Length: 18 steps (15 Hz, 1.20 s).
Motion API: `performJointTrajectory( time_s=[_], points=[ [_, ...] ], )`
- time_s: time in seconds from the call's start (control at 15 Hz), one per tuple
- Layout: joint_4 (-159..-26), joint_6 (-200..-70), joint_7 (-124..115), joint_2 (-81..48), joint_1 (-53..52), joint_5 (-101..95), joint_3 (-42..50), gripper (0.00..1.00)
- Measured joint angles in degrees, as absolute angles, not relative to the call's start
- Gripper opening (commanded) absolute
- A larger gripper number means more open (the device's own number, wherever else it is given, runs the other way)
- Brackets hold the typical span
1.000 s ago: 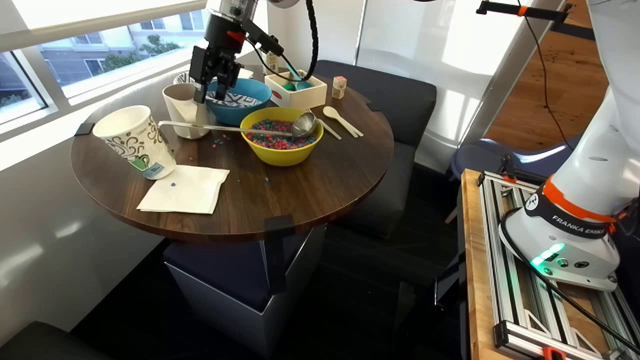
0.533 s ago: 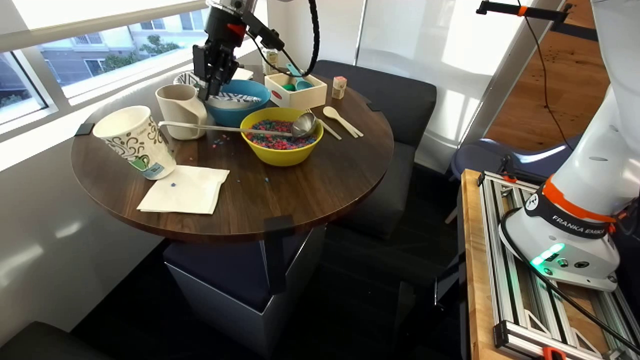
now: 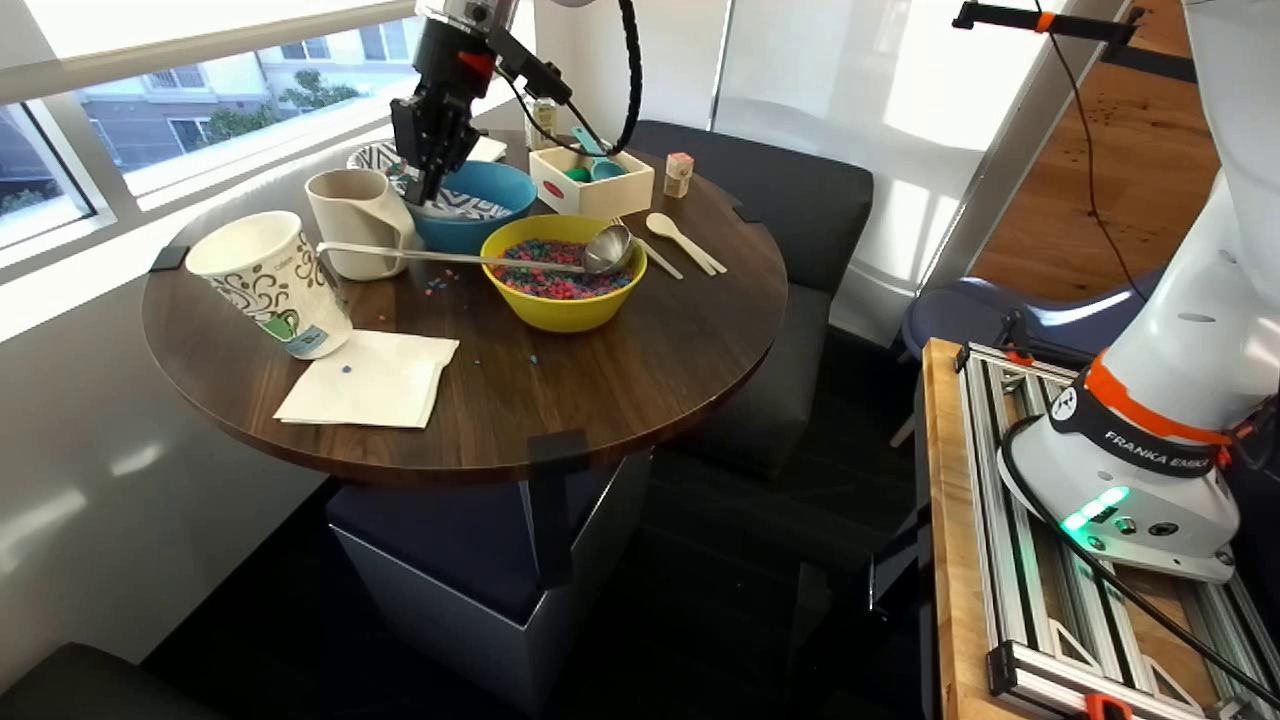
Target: Remove the white plate from the blue bowl and put it on the right side of the table
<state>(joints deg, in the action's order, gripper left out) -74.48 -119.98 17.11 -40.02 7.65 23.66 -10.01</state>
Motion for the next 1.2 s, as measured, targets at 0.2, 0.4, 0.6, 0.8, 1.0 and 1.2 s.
performJointTrajectory(
  time_s=[0.2, 0.4, 0.6, 0.8, 1.0, 1.2],
  points=[
    [-74.90, -119.98, 17.11, -39.76, 7.69, 23.65, -9.99, 0.00],
    [-75.57, -119.89, 17.11, -38.92, 7.71, 23.60, -9.86, 0.01],
    [-76.19, -119.05, 17.11, -37.90, 7.70, 23.34, -9.70, 0.01],
    [-76.90, -116.87, 17.11, -36.54, 7.55, 22.33, -9.25, 0.01],
    [-76.92, -112.83, 16.59, -35.11, 6.62, 18.82, -8.24, 0.01],
    [-76.90, -110.02, 15.72, -33.87, 4.87, 14.15, -7.11, 0.01]
  ],
)
